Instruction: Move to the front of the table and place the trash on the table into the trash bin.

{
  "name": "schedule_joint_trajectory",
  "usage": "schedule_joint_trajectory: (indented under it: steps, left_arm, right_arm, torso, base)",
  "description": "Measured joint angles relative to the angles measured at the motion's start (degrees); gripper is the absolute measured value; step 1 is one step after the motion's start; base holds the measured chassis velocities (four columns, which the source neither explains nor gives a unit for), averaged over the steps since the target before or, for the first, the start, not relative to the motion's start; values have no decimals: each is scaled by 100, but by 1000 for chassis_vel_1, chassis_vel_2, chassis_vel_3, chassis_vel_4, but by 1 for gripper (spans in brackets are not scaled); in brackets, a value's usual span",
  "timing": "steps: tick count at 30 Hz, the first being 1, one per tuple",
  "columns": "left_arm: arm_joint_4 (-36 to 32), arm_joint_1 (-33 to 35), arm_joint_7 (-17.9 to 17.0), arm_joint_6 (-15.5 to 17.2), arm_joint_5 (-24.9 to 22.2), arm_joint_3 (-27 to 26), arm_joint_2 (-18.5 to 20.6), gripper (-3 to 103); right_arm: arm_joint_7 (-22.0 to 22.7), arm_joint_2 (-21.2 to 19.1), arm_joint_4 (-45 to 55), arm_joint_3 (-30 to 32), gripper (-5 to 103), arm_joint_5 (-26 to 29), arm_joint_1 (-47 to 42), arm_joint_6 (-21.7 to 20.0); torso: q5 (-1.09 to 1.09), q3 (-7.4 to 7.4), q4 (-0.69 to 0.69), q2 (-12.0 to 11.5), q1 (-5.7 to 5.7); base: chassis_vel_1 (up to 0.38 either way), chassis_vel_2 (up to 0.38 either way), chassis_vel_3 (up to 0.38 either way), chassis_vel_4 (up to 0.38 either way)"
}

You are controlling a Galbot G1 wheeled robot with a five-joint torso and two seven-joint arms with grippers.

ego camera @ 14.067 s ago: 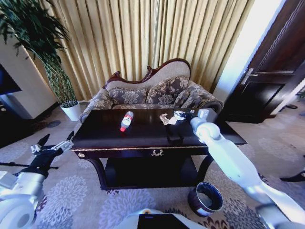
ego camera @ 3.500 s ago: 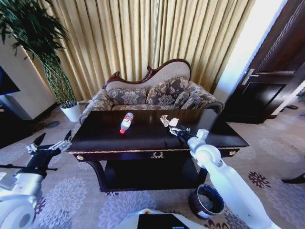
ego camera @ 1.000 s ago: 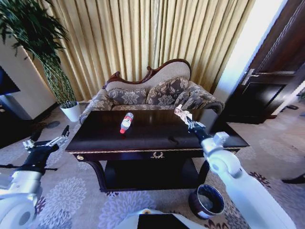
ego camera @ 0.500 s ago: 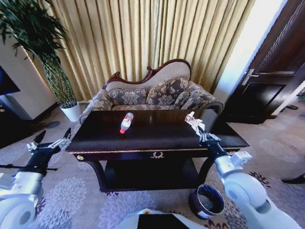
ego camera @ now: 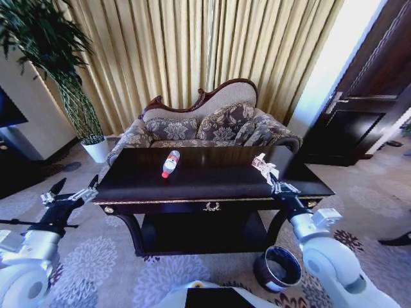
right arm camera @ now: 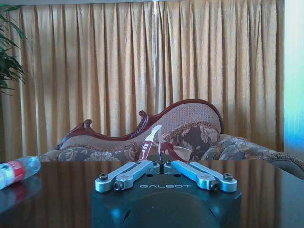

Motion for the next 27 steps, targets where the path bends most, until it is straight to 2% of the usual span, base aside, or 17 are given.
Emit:
schedule_joint_trajectory:
  steps: [11,16,19,22,25,27]
  left_arm:
    - [15,-2,-1,-13,11,15,-22,100]
    - [21,19,-2,-68,17,5,-37,100]
    - [34,34,-2,-126,20,-19,-39,100]
    - [50,14,-3,-141,20,-33,-48,100]
    - [48,3,-4,-142,20,-37,-51,100]
    - [13,-5,-7,-147,20,-48,-51,100]
  right_arm:
    - [5,87,-34,-16,0,-115,-66,10]
    - [45,113,-375,-102,0,-221,9,29]
    - [55,157,-956,-133,0,-253,86,28]
    - [53,254,-2025,-241,0,-224,221,93]
    - [52,285,-2467,-289,0,-229,300,162]
    - [48,319,-3279,-390,0,-294,518,294]
  torso:
    - [-1,-1,-1,1,-2]
    - [-1,-3,0,4,-5]
    - [0,-3,0,4,-5]
    - [2,2,-1,-2,2]
    - [1,2,0,-2,4]
    - [1,2,-1,-2,3]
  base:
    - [192,-190,-193,176]
    - [122,-109,-118,109]
    - [0,0,0,0]
    - [0,0,0,0]
    - [0,0,0,0]
    - [0,0,0,0]
